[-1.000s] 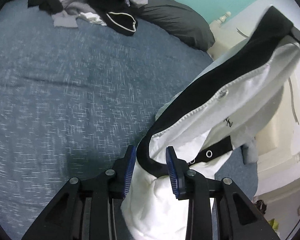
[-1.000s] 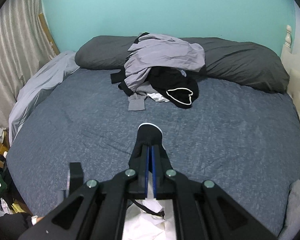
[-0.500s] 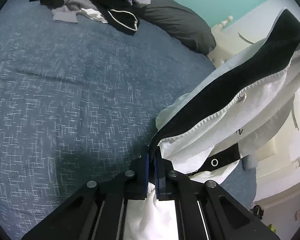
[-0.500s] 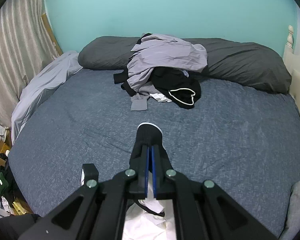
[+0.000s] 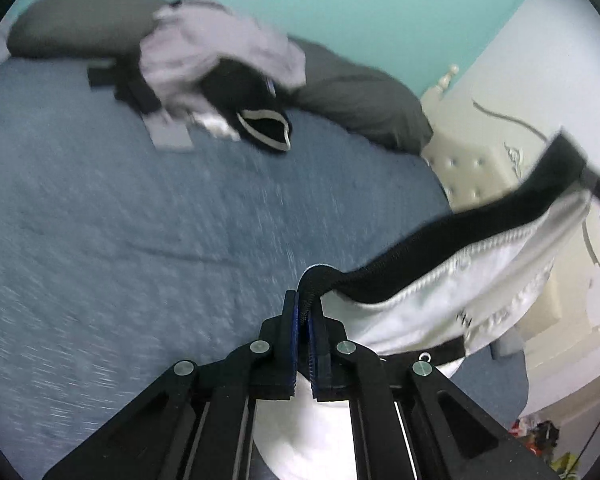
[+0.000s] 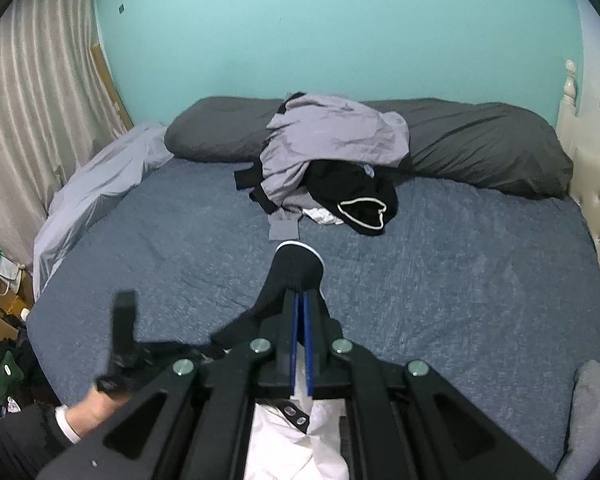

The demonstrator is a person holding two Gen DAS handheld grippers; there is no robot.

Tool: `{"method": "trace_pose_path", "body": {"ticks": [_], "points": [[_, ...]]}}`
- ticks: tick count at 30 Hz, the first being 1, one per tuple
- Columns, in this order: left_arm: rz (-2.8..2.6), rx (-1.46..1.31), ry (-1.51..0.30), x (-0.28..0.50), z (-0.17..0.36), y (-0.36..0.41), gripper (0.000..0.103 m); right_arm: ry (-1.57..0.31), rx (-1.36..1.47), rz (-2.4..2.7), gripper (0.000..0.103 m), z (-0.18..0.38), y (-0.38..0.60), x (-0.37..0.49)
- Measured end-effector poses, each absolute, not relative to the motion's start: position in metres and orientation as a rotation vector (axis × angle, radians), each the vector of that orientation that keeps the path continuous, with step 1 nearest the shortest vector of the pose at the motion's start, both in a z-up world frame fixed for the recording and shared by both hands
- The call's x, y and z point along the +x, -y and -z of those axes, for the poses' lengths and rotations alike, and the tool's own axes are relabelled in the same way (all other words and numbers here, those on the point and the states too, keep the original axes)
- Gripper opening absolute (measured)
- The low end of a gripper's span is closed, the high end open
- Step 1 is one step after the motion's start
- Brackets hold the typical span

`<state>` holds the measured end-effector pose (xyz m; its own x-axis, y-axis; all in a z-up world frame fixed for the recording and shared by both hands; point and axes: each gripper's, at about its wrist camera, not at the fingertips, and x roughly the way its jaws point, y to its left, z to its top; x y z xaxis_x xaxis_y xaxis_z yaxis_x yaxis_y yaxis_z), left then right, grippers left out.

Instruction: Fold clothes

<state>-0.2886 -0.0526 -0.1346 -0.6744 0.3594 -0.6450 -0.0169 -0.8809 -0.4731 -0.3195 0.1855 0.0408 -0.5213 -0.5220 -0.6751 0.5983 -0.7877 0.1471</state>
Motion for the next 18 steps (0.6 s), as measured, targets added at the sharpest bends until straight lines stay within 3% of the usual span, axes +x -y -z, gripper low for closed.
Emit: {"method": "trace_pose_path", "body": {"ticks": [18], "points": [[-2.862,-0.841,0.395,-0.21,-0.093,0.081,0.003,-0.05,0.768,2.313,0.002,-0.162,-0.211,-0.23]]}}
